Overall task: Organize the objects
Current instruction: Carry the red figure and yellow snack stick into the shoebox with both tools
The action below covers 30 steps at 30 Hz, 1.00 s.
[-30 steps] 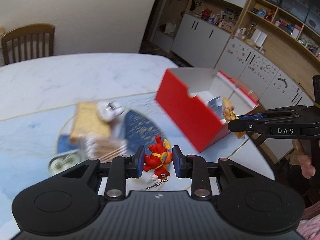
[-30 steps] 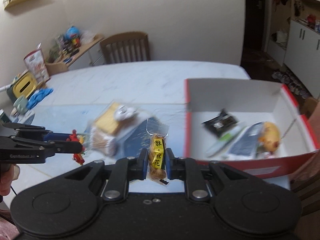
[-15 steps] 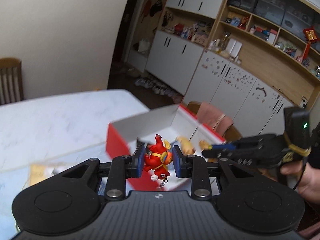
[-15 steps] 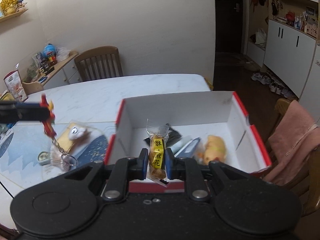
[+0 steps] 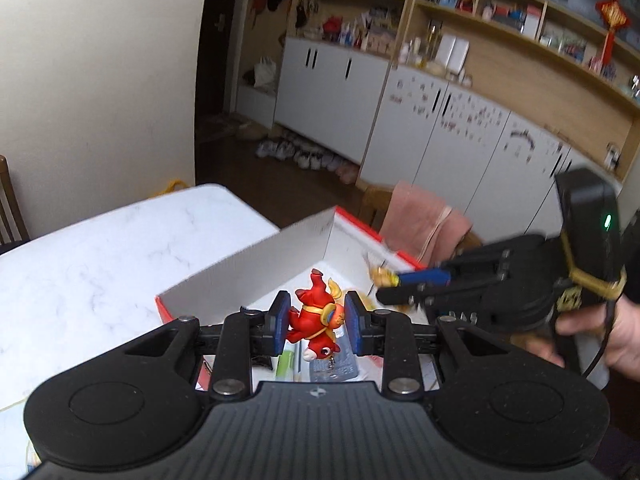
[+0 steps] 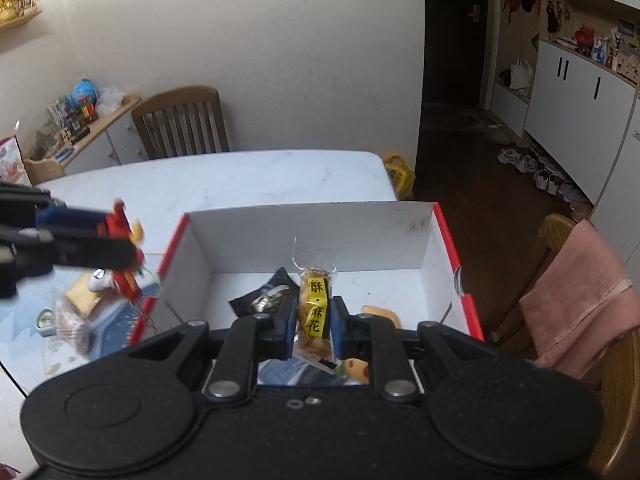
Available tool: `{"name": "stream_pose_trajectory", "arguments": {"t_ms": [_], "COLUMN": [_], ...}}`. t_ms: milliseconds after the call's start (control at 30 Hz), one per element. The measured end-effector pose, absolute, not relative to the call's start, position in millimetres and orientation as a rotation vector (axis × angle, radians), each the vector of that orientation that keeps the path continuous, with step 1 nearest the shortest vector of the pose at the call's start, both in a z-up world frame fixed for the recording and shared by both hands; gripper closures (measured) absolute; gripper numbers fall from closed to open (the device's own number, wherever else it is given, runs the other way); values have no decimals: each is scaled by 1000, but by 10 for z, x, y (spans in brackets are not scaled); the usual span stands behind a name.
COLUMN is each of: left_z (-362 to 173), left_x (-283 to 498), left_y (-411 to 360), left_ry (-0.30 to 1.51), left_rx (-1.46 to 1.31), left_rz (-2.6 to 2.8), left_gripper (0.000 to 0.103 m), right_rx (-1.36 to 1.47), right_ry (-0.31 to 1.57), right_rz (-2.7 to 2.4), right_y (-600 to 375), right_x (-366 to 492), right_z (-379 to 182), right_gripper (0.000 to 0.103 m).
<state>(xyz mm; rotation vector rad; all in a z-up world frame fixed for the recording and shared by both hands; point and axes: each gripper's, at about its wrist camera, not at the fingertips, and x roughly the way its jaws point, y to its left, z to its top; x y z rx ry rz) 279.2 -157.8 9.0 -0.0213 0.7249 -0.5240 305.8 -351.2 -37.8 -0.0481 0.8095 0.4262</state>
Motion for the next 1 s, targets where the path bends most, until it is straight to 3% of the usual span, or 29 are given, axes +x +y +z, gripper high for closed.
{"name": "stream_pose_trajectory", "arguments": {"t_ms": [567,1000], "left_z": [-804,-1097], "left_x": [3426,3645], "left_y": [-2093,-2297], "left_ry": [968,1063], "left_rx": [189,251], "left_rz": [-438,-439], "left_gripper": [75,75], "right_rx": [-166,-166], "right_ry": [945,1088], "right_rz": [426,455], "right_y": [-3311,-3269], "right_x": [3870,4168], "right_z": [-898,-1212], "right_gripper": [86,86]}}
